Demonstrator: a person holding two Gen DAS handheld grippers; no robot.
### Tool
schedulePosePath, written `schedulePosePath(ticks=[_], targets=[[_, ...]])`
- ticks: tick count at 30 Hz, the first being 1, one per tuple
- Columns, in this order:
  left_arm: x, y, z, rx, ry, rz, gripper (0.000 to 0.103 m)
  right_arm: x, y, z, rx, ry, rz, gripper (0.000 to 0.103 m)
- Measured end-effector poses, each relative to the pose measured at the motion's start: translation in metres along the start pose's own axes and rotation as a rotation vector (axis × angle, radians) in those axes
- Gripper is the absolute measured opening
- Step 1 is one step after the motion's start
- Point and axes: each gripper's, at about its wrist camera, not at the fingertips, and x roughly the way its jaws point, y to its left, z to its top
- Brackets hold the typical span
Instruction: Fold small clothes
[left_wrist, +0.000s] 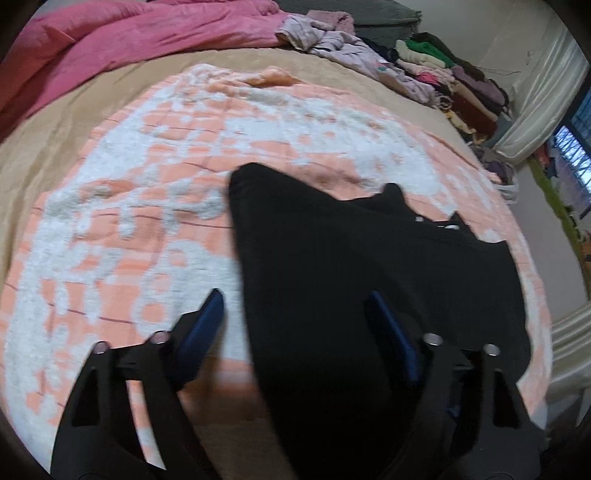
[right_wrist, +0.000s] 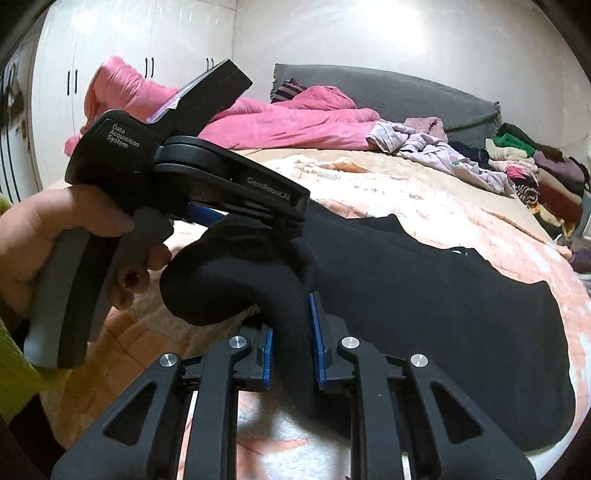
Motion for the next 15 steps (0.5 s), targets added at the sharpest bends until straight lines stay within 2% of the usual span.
schedulePosePath(ticks=[1,2,4,7,10,15], targets=[[-0.001,-0.004,0.0,0.001,0.002,-0.012,0.051,-0.003,-0.001,0.001,0.004,-0.006,0.001,0.014],[-0.001,-0.009,0.0,0.005,0.0,-0.011,0.05,-0.006,-0.003,0.001,0.005,-0.012,-0.001,0.014],[-0.004,-0.02,0.002,0.017,-0.01,-0.005,0.035,-0.011,-0.005,0.001,0.012,-0.024,-0.005,0.012],[-0.012,-0.033,0.006,0.019,-0.035,-0.018,0.022,-0.022,-0.013,0.002,0.042,-0.047,-0.007,0.008],[-0.024,-0.05,0.011,0.043,-0.061,-0.034,0.016,-0.033,-0.025,0.003,0.067,-0.072,-0.014,0.007],[-0.038,-0.088,0.018,0.098,-0.102,-0.059,0.014,-0.053,-0.047,0.0,0.122,-0.102,-0.031,0.007]])
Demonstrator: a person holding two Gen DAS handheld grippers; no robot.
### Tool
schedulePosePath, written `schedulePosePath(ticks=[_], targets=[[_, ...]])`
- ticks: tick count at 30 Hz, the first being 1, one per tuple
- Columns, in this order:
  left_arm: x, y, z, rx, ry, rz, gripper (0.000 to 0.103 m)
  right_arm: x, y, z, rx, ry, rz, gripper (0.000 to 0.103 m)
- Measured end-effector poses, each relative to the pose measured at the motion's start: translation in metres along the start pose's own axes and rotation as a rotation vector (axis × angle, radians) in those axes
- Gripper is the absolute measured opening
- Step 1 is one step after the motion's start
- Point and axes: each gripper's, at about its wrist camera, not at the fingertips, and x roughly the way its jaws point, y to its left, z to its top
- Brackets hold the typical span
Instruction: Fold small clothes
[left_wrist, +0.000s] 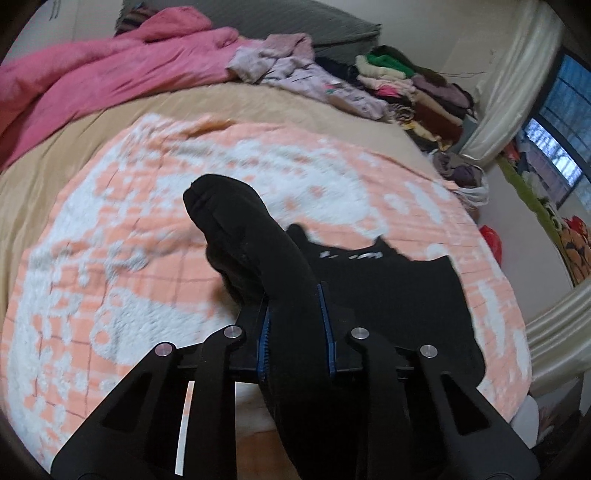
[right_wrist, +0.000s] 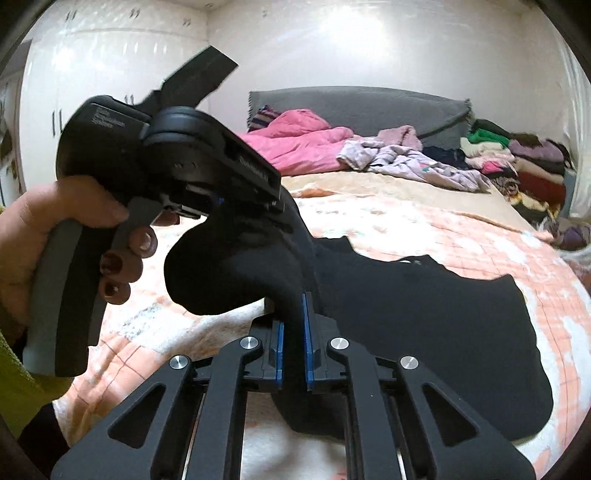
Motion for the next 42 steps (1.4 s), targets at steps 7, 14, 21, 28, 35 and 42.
schedulePosePath(ticks=[7,14,21,28,35,42], targets=[[-0.003,-0.061,0.01,0.089,-0.027,-0.026,0.014,-0.03,-0.029,-0.004,0.069,-0.045,-0.028,0.007],[0.014,-0.117,0.009,0.151,-0.005,-0.051,0.014,-0.052,-0.062,-0.017,0.147,-0.054,-0.056,0.007],[0.041,-0.164,0.002,0.211,0.037,-0.068,0.014,-0.066,-0.098,-0.033,0.249,-0.043,-0.072,0.006],[0.076,-0.195,-0.007,0.247,0.105,-0.054,0.014,-0.066,-0.12,-0.048,0.333,-0.013,-0.071,0.006],[0.115,-0.212,-0.018,0.289,0.184,-0.005,0.016,-0.059,-0.144,-0.066,0.46,0.043,-0.033,0.007],[0.123,-0.22,-0.025,0.271,0.23,-0.131,0.063,-0.051,-0.158,-0.081,0.563,0.092,0.012,0.01]])
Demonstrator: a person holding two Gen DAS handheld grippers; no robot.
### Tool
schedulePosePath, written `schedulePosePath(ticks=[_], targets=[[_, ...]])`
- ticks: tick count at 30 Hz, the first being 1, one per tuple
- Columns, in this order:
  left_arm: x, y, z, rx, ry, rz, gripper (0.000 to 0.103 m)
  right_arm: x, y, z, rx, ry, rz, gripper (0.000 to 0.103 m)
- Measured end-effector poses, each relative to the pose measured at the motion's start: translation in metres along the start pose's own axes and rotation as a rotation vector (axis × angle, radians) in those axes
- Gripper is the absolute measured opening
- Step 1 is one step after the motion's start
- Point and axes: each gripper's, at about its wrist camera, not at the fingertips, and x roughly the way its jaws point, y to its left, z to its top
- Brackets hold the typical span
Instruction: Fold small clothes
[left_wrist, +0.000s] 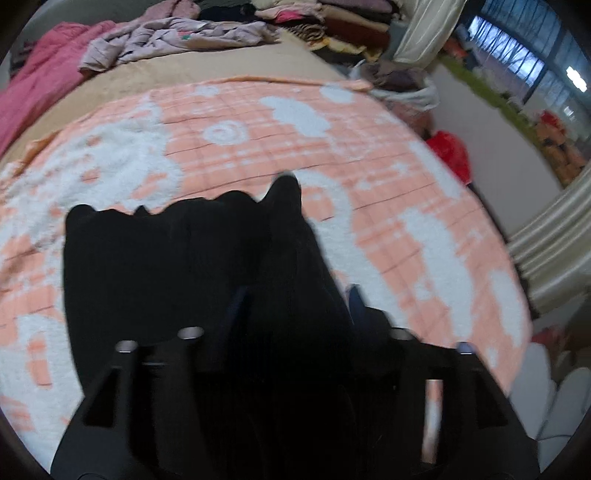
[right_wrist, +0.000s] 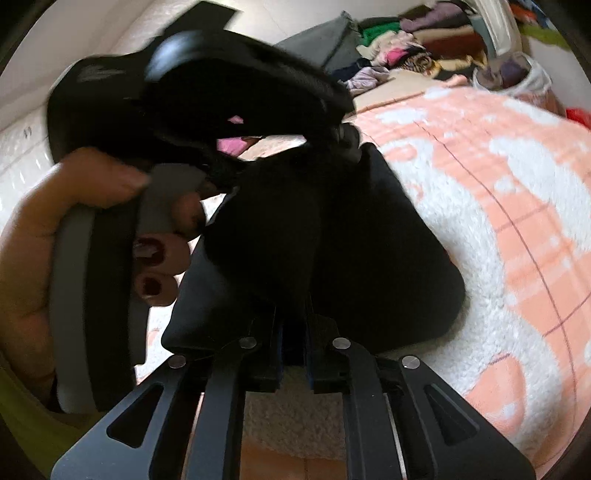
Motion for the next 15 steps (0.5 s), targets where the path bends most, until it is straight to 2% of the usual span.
schedulePosePath(ticks=[1,3,6,10,12,15], targets=[[-0.007,0.001,0.0,-0.009,-0.017,-0.025,0.068,-0.001,-0.004,0.0,0.019,0.002,0.011,0.011],[-0.019,0.003,-0.001,-0.023,-0.05,-0.044,0.068,-0.002,-0.009,0.0,0.045,0.004,0.018,0.013],[-0.038,0.018,-0.005,-0.054,-0.104,-0.025,0.068,-0.005,-0.014,-0.001,0.076,0.006,0.043,0.02],[-0.058,0.047,-0.015,-0.087,-0.158,0.052,0.068,-0.011,-0.015,0.002,0.104,0.004,0.095,0.055],[-0.065,0.064,-0.026,-0.094,-0.168,0.103,0.068,-0.014,-0.018,0.009,0.123,0.002,0.122,0.067],[-0.071,0.085,-0.043,-0.12,-0.173,0.158,0.068,-0.015,-0.016,0.027,0.127,0.015,0.12,0.076]])
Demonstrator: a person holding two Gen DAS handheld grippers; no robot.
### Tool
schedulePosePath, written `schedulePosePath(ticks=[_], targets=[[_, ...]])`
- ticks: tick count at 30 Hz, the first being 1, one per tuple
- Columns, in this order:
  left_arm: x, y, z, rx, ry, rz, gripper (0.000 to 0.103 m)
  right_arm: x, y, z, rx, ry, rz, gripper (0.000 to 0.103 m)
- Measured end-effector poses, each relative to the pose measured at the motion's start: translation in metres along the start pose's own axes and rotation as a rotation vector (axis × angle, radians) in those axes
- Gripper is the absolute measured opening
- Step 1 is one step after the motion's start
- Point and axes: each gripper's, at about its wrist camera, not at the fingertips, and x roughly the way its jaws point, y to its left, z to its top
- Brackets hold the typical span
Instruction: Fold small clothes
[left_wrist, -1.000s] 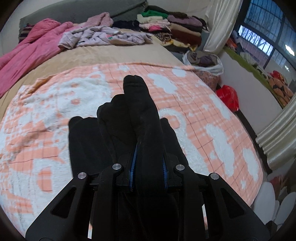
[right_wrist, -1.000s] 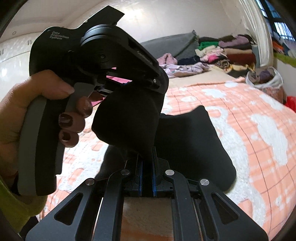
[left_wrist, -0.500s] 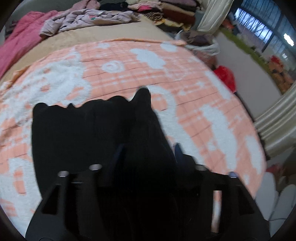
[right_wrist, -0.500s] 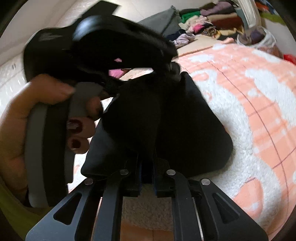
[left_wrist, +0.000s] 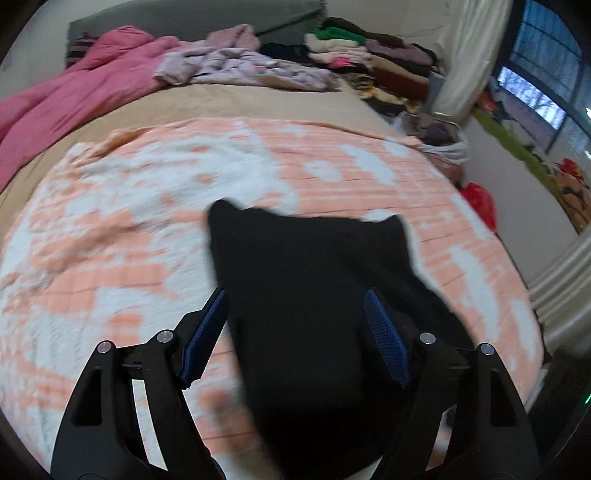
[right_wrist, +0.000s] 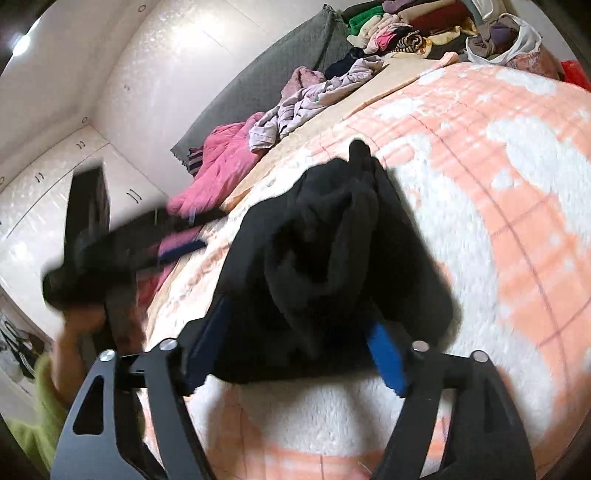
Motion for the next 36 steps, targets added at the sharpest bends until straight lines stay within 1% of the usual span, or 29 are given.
schedulePosePath(ticks=[2,3,4,6,8,10,12,13,14,15,16,17,19,21,22,24,26,28,30,31,32,34,36], targets=[[-0.003,0.013,-0.009,-0.019,-0.003,0.016,0.068,0.002,0.002,0.015,-0.008,0.007,-0.016,0.087],[-0.004,0.017,-0.012,-0.023,-0.004,0.023,0.068,0.005,0.004,0.021,-0.015,0.03,-0.039,0.089],[-0.005,0.021,-0.015,-0.025,-0.004,0.03,0.068,0.01,0.005,0.029,-0.027,0.064,-0.078,0.09],[-0.004,0.024,-0.021,-0.027,0.008,0.028,0.068,0.026,0.011,0.039,-0.077,0.114,-0.115,0.09],[-0.001,0.022,-0.024,-0.023,0.019,0.017,0.068,0.05,0.016,0.054,-0.156,0.175,-0.204,0.09],[0.001,0.017,-0.028,-0.007,0.027,0.014,0.068,0.063,0.019,0.058,-0.193,0.199,-0.236,0.09],[0.007,0.012,-0.033,0.009,0.046,0.004,0.068,0.073,0.016,0.062,-0.191,0.214,-0.227,0.087],[0.009,0.009,-0.034,0.016,0.053,0.003,0.068,0.076,0.011,0.065,-0.172,0.217,-0.219,0.077],[0.011,0.007,-0.036,0.023,0.054,-0.004,0.068,0.078,0.008,0.067,-0.157,0.22,-0.208,0.071],[0.013,0.006,-0.037,0.026,0.056,-0.004,0.068,0.079,0.001,0.069,-0.129,0.221,-0.188,0.056],[0.015,0.005,-0.038,0.028,0.059,-0.002,0.068,0.079,-0.005,0.072,-0.101,0.217,-0.173,0.034],[0.016,0.005,-0.038,0.028,0.059,-0.004,0.068,0.076,-0.009,0.073,-0.074,0.212,-0.155,0.024],[0.016,0.005,-0.038,0.027,0.06,-0.014,0.068,0.06,-0.015,0.074,-0.034,0.17,-0.076,0.021],[0.017,0.005,-0.039,0.029,0.058,-0.023,0.068,0.04,-0.011,0.07,-0.051,0.102,-0.01,0.021],[0.017,0.004,-0.039,0.031,0.059,-0.025,0.068,0.038,-0.011,0.068,-0.062,0.092,-0.009,0.021],[0.018,0.003,-0.04,0.034,0.062,-0.022,0.068,0.043,-0.017,0.062,-0.069,0.107,-0.048,0.021],[0.019,0.003,-0.042,0.029,0.068,-0.029,0.068,0.049,-0.033,0.055,-0.02,0.127,-0.057,0.025],[0.019,0.002,-0.043,0.031,0.069,-0.028,0.068,0.047,-0.04,0.052,0.011,0.116,-0.045,0.027],[0.019,0.001,-0.043,0.035,0.068,-0.022,0.068,0.044,-0.04,0.05,0.012,0.106,-0.052,0.035],[0.018,0.001,-0.043,0.035,0.068,-0.022,0.068,0.043,-0.04,0.05,0.012,0.105,-0.059,0.043],[0.018,0.001,-0.043,0.033,0.068,-0.021,0.068,0.043,-0.04,0.049,0.017,0.113,-0.064,0.048],[0.017,0.002,-0.044,0.029,0.067,-0.025,0.068,0.04,-0.041,0.049,0.037,0.124,-0.083,0.05],[0.016,0.003,-0.045,0.027,0.065,-0.023,0.068,0.034,-0.04,0.048,0.033,0.122,-0.085,0.054]])
